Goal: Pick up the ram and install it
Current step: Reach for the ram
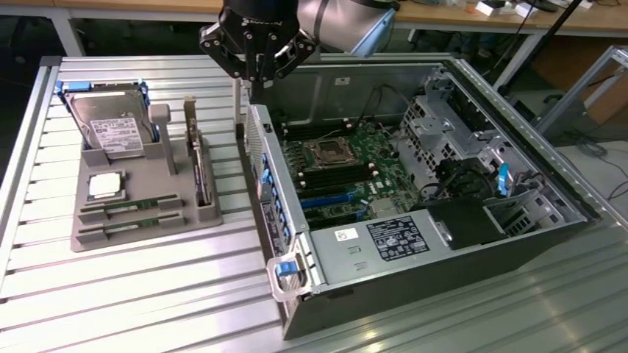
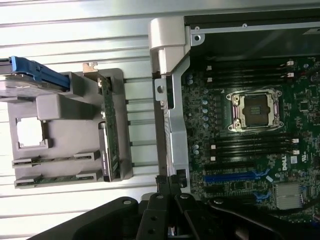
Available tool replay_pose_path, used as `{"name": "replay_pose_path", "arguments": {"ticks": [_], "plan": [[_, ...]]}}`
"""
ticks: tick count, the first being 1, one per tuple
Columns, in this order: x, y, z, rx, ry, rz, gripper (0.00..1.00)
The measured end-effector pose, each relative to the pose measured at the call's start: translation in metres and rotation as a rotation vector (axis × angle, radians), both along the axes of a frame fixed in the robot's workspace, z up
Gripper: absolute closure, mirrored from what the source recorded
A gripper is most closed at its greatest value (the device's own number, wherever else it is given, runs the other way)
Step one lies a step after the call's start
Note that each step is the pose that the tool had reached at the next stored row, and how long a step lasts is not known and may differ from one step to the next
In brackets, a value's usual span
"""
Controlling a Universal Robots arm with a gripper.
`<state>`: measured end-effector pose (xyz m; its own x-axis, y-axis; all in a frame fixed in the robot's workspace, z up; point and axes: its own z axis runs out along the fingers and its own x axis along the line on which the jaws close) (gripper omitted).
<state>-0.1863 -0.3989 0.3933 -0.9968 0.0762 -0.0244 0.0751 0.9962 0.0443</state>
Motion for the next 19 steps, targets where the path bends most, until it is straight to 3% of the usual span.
{"name": "replay_pose_path", "arguments": {"ticks": [19], "plan": [[-0.0084, 0.0, 0.0, 0.0, 0.0, 0.0, 0.9]]}}
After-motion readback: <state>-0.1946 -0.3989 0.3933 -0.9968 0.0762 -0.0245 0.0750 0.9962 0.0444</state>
